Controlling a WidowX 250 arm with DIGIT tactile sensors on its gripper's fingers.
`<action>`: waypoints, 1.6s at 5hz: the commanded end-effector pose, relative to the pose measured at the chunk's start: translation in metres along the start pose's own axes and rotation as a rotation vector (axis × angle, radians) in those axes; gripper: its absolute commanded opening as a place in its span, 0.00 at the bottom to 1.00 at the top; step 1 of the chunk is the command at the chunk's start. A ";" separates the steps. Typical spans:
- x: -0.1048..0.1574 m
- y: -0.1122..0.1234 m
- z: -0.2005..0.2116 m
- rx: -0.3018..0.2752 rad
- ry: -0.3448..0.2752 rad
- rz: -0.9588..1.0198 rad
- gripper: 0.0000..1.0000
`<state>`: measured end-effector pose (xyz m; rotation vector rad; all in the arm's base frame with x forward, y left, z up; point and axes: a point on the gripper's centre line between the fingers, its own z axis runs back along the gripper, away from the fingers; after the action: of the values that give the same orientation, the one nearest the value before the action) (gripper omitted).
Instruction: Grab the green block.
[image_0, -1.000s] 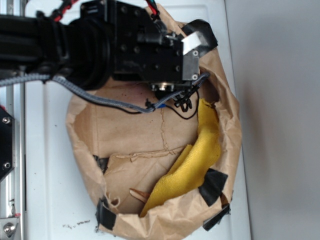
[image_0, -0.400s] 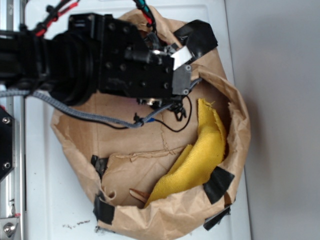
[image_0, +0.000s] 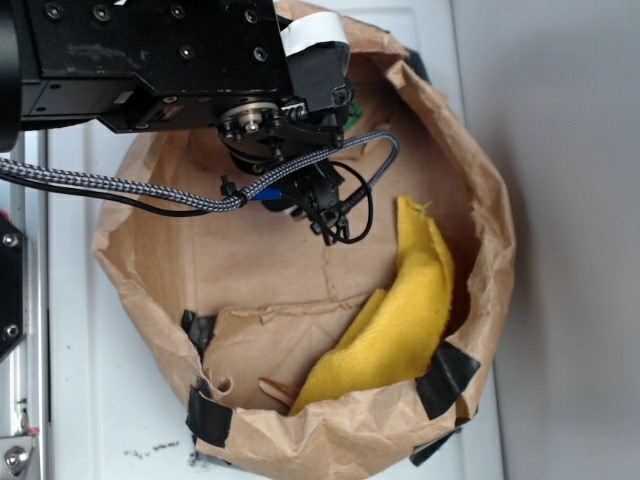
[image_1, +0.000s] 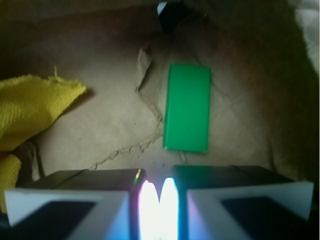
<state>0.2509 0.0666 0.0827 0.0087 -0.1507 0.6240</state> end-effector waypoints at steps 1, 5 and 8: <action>0.026 0.018 -0.017 0.038 -0.013 0.028 1.00; 0.051 0.034 -0.069 0.179 -0.011 -0.001 1.00; 0.040 0.028 -0.045 0.112 -0.004 -0.030 0.00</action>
<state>0.2724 0.1017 0.0251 0.1224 -0.0558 0.5915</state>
